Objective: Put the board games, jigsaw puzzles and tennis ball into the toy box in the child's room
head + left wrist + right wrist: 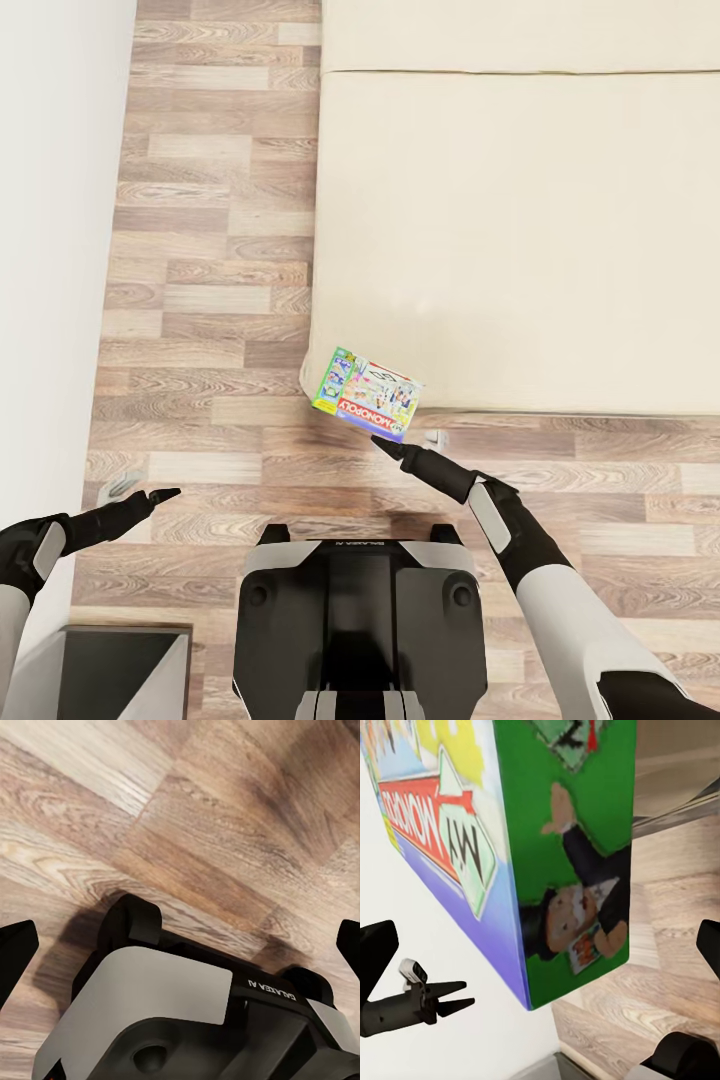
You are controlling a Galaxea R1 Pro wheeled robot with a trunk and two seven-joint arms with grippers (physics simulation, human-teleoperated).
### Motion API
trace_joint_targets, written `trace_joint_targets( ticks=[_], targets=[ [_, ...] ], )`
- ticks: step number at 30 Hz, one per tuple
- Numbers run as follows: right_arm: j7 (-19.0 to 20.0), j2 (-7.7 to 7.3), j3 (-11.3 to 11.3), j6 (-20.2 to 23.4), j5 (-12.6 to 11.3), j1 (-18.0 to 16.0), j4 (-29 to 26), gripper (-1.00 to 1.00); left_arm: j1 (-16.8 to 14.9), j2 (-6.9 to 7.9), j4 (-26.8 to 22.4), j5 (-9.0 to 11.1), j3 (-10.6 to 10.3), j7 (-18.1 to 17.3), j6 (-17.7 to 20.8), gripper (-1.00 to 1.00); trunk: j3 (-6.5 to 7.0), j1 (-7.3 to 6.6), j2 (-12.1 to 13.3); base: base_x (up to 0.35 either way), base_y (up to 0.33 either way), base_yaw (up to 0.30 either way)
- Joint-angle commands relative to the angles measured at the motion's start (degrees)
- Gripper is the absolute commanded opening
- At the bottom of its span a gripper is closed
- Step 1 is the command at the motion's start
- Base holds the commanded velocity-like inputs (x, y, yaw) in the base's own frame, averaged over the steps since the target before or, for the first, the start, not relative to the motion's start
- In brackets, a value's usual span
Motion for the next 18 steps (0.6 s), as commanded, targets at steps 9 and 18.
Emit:
trace_joint_targets(
  ticks=[9, 18],
  targets=[
    [0.13, 0.05, -0.15, 0.51, -0.39, -0.05, 0.00, 1.00, -0.03, -0.03, -0.01, -0.01, 0.30, -0.18, 0.48, 1.00, -0.02, 0.01, -0.04, 0.000, 0.000, 0.000],
    [0.13, 0.02, -0.15, 0.45, -0.39, -0.08, -0.06, 1.00, -0.03, -0.03, -0.01, 0.00, 0.31, -0.19, 0.48, 1.00, -0.02, 0.01, -0.04, 0.000, 0.000, 0.000]
  ],
)
